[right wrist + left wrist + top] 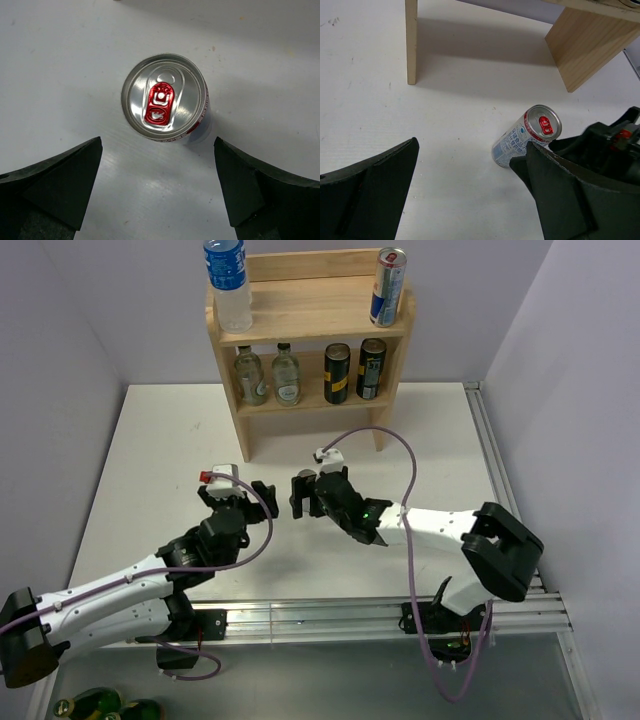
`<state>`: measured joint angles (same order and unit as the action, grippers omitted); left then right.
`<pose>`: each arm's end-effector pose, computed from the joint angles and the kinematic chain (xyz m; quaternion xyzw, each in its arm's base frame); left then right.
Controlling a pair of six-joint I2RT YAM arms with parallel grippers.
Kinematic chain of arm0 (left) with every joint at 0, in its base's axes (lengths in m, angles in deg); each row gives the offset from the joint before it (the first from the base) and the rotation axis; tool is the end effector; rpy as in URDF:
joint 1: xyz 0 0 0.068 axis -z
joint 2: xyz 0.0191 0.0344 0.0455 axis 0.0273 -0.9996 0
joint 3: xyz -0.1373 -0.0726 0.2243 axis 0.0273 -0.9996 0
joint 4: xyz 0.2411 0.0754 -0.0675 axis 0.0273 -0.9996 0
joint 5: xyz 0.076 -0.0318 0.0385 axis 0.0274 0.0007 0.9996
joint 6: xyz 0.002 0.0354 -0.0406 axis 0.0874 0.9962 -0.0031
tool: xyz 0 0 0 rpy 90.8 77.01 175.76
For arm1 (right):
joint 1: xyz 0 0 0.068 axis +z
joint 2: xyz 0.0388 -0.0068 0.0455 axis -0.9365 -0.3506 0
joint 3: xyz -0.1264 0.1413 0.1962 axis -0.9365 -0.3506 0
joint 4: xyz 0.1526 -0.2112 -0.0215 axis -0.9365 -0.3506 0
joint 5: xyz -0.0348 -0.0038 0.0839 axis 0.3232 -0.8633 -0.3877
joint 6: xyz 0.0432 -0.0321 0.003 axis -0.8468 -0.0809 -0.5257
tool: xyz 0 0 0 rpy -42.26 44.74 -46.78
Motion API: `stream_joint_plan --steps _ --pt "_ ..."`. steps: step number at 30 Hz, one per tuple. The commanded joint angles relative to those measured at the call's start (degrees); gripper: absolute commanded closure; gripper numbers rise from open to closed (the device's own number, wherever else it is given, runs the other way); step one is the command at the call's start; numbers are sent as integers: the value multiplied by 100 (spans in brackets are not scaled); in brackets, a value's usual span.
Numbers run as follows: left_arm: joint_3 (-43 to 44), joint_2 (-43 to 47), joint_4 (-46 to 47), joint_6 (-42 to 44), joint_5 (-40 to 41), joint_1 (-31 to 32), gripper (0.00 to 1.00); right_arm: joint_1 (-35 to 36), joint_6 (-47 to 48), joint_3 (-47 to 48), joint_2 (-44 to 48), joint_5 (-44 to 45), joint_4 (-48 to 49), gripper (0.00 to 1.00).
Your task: Place and organize the beverage onto the shelf
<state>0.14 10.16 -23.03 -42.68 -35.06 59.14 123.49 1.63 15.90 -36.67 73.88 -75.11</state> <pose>0.1239 -0.1455 0.2627 -0.0807 0.7586 -0.1607 0.6262 0.1956 0.2500 0.2154 -0.1172 0.8448 0.2212 0.4729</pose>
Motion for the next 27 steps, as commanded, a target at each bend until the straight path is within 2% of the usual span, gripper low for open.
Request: stream_joint_plan --steps 1,12,18,21,22,24,25,27 --pt "-45 116 32 -13 86 7 5 30 81 341 -241 358 263 0" --pt "-142 178 120 -4 25 7 5 21 134 333 -1234 1017 1343 0" --pt "-151 143 146 4 -19 7 5 12 231 192 -1524 1351 2055 8" --pt "-150 143 120 4 -2 7 5 12 301 166 -1639 1465 2276 31" --pt "-159 143 137 13 7 7 5 12 301 157 -1656 1492 2311 43" --pt "-159 160 129 22 7 7 5 12 362 157 -1683 1562 2365 53" --pt "-168 169 138 22 7 7 5 12 371 166 -1657 1571 2347 62" --pt "-168 160 146 31 16 7 5 12 406 148 -1578 1589 2277 71"
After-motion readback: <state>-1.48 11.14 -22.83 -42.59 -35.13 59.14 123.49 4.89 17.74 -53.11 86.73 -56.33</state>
